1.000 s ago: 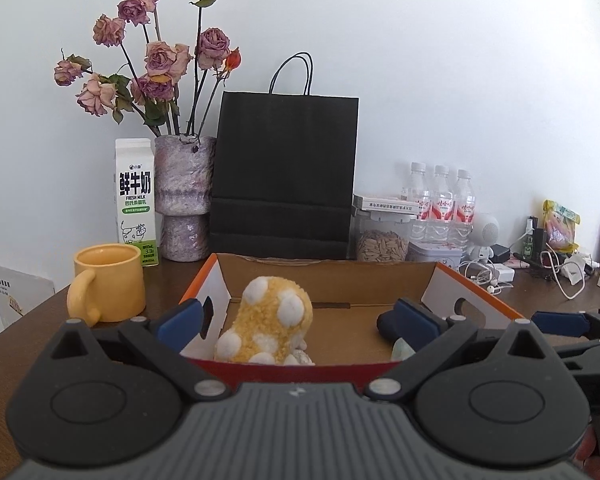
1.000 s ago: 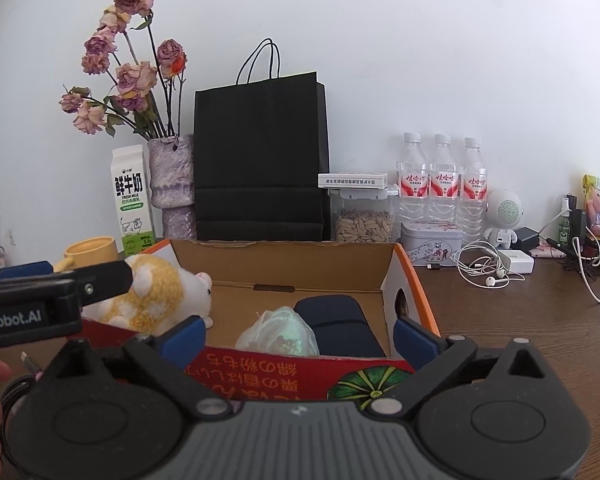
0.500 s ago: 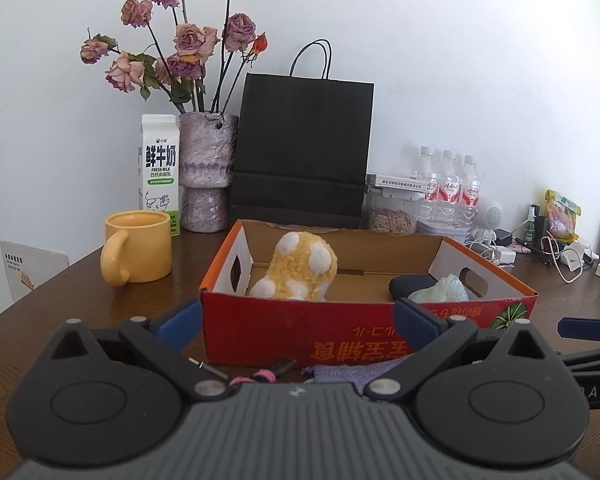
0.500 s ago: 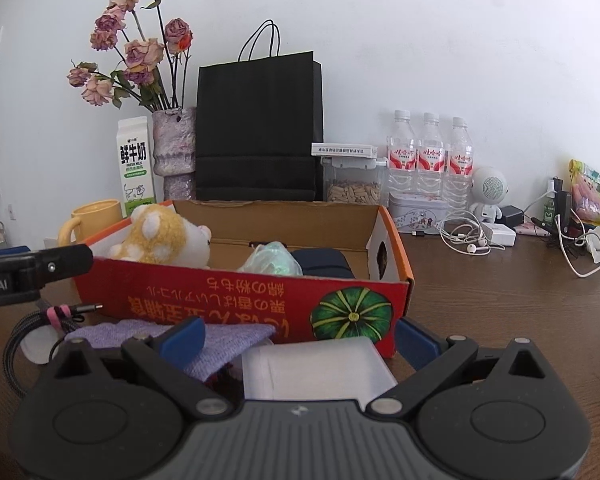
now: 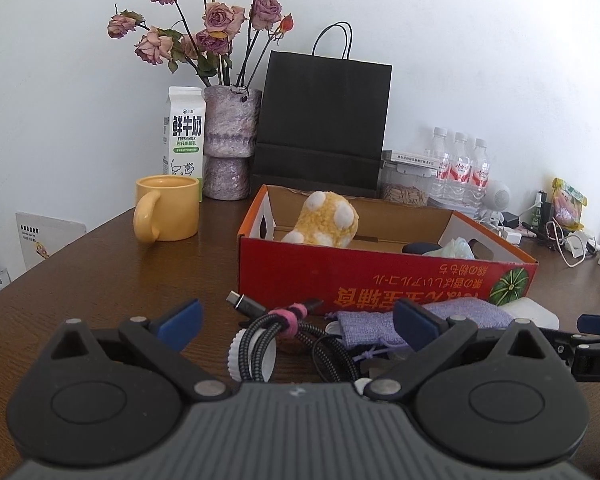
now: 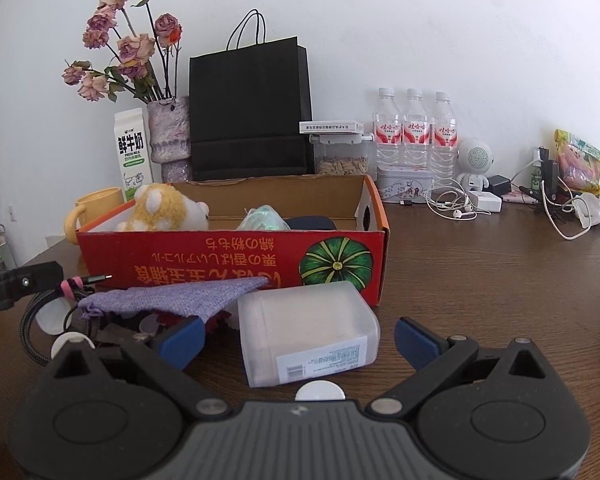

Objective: Organize objects
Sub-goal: 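Grasp the white plastic container with the right gripper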

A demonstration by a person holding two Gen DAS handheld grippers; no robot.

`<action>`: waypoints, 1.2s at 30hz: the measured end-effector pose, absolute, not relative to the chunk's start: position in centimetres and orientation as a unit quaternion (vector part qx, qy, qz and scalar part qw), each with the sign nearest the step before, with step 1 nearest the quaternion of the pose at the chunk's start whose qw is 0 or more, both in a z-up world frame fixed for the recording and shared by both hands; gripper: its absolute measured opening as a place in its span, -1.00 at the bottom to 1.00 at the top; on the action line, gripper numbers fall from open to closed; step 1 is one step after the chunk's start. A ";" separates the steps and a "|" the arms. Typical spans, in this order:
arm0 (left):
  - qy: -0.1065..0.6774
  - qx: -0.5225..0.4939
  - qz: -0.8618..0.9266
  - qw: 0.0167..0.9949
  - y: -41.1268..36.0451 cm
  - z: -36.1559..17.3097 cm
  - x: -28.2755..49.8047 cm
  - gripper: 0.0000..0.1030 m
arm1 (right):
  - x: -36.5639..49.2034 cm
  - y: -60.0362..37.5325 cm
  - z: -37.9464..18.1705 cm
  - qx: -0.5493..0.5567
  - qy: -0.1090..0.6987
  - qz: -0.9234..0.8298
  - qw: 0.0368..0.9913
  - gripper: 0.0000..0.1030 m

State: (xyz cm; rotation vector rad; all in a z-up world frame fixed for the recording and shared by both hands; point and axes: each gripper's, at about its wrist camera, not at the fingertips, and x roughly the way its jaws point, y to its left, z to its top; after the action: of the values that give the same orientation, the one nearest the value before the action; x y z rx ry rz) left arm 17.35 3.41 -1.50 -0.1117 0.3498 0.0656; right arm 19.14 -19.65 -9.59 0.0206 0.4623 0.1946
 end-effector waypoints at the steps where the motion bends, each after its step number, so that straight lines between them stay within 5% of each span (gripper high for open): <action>1: 0.176 -0.053 0.032 0.982 3.3 -1.6 17.2 1.00 | 19.0 -19.7 -9.6 0.010 0.229 0.095 0.969 0.97; 36: 0.242 -0.104 0.054 0.963 5.2 -2.7 17.0 1.00 | 25.6 -19.2 -11.7 -0.019 0.343 0.080 0.936 1.00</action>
State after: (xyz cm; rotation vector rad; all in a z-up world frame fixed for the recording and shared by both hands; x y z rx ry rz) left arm 17.05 5.18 -2.66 -0.2109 0.4891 0.1093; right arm 25.60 -19.17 -11.70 -0.0387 0.7009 0.1631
